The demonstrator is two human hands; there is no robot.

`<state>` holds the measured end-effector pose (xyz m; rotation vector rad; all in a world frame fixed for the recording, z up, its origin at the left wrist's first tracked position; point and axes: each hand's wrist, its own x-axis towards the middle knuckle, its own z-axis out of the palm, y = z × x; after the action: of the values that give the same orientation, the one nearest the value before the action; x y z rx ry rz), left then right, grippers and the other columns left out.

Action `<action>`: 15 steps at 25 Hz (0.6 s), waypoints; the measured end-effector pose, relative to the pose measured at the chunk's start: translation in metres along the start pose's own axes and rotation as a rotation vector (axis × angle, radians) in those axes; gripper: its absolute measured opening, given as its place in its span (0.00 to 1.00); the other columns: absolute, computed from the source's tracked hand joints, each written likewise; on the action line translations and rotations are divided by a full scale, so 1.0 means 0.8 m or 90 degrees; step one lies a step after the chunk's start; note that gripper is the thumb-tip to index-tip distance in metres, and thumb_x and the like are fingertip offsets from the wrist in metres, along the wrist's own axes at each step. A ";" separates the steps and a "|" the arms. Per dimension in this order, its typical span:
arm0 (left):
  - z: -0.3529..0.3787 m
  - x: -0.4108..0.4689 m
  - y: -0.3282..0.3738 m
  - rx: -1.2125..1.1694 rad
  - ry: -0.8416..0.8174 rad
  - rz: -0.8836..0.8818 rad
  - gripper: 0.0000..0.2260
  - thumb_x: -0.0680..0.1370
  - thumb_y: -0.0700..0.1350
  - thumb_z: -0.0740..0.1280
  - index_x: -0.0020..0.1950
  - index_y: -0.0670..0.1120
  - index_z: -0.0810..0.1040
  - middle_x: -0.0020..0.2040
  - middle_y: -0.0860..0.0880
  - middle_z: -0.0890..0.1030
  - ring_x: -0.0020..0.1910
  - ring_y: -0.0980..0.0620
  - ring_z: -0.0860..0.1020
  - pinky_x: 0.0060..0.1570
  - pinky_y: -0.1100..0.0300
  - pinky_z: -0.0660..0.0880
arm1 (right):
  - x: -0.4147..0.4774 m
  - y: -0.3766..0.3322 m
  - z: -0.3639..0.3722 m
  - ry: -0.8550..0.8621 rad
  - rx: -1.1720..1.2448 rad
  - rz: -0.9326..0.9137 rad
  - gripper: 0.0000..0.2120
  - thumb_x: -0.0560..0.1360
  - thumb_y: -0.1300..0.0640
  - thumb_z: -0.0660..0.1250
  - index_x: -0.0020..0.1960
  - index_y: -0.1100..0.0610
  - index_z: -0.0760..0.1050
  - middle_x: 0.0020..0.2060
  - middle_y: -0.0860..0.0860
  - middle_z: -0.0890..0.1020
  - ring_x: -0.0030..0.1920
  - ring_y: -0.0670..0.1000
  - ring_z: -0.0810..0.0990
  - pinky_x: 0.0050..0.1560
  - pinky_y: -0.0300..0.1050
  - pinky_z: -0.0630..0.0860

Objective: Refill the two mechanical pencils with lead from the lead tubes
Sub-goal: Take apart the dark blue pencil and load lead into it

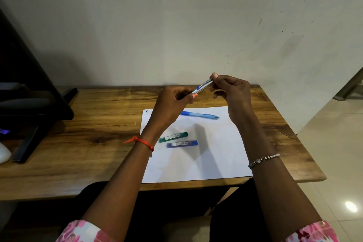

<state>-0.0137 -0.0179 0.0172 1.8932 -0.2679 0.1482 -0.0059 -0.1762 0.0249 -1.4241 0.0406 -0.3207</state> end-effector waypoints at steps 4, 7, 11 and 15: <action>0.003 -0.001 0.004 0.018 -0.001 0.016 0.10 0.75 0.41 0.67 0.55 0.42 0.81 0.32 0.55 0.78 0.30 0.65 0.75 0.33 0.78 0.69 | 0.000 0.004 0.003 0.032 0.002 0.005 0.06 0.72 0.59 0.70 0.43 0.63 0.81 0.29 0.52 0.81 0.28 0.49 0.77 0.29 0.39 0.74; 0.002 -0.002 0.004 0.016 0.000 0.014 0.09 0.75 0.40 0.67 0.54 0.42 0.81 0.31 0.54 0.77 0.28 0.67 0.74 0.31 0.78 0.67 | 0.000 0.003 0.001 0.038 0.026 0.006 0.07 0.73 0.58 0.69 0.41 0.62 0.80 0.26 0.51 0.82 0.28 0.50 0.78 0.28 0.39 0.74; -0.008 -0.001 -0.002 0.003 0.009 -0.004 0.09 0.75 0.40 0.67 0.54 0.41 0.81 0.32 0.53 0.78 0.27 0.67 0.74 0.31 0.78 0.67 | 0.006 -0.005 -0.013 0.032 0.073 0.044 0.08 0.75 0.58 0.67 0.40 0.61 0.78 0.28 0.52 0.83 0.29 0.49 0.80 0.29 0.39 0.77; -0.008 -0.001 -0.005 0.003 -0.002 -0.004 0.08 0.75 0.39 0.67 0.52 0.40 0.81 0.32 0.53 0.78 0.27 0.67 0.74 0.31 0.77 0.67 | 0.005 -0.002 -0.009 -0.047 0.146 0.171 0.08 0.77 0.63 0.61 0.42 0.63 0.75 0.31 0.55 0.81 0.30 0.50 0.77 0.28 0.37 0.74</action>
<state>-0.0131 -0.0103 0.0151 1.8988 -0.2634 0.1410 -0.0040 -0.1841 0.0262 -1.1846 0.1303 -0.0483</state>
